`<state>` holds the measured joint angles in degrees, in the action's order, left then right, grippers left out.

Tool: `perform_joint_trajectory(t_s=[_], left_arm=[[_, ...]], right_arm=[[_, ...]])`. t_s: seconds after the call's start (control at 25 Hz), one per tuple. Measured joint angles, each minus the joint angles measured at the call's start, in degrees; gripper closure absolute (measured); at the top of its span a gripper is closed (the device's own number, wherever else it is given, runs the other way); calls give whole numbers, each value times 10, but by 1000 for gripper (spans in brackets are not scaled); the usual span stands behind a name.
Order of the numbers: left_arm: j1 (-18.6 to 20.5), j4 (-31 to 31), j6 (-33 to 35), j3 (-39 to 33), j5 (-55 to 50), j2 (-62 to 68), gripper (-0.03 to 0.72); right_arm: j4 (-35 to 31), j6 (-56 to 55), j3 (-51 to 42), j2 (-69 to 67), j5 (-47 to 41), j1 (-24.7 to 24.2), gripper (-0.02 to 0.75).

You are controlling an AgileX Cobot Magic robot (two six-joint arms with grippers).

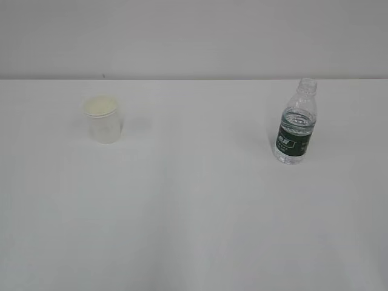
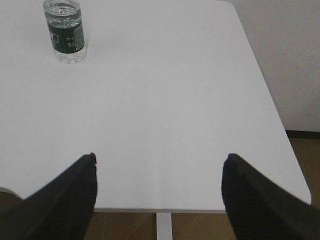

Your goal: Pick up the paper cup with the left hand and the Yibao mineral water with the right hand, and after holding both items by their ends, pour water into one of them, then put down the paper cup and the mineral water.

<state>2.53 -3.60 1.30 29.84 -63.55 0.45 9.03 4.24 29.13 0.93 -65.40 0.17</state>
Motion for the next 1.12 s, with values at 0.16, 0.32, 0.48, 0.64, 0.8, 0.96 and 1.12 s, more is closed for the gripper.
perform_joint_trajectory(t_s=[0.16, 0.32, 0.48, 0.64, 0.8, 0.96, 1.12], left_arm=[[0, 0, 0, 0, 0, 0, 286], [0, 0, 0, 0, 0, 0, 286], [0, 0, 0, 0, 0, 0, 286], [0, 0, 0, 0, 0, 0, 286], [0, 0, 0, 0, 0, 0, 286], [0, 0, 0, 0, 0, 0, 286], [0, 0, 0, 0, 0, 0, 286]], right_arm=[[0, 0, 0, 0, 0, 0, 150], [0, 0, 0, 0, 0, 0, 150], [0, 0, 0, 0, 0, 0, 150], [0, 0, 0, 0, 0, 0, 149], [0, 0, 0, 0, 0, 0, 150], [0, 0, 0, 0, 0, 0, 150], [0, 0, 0, 0, 0, 0, 149]])
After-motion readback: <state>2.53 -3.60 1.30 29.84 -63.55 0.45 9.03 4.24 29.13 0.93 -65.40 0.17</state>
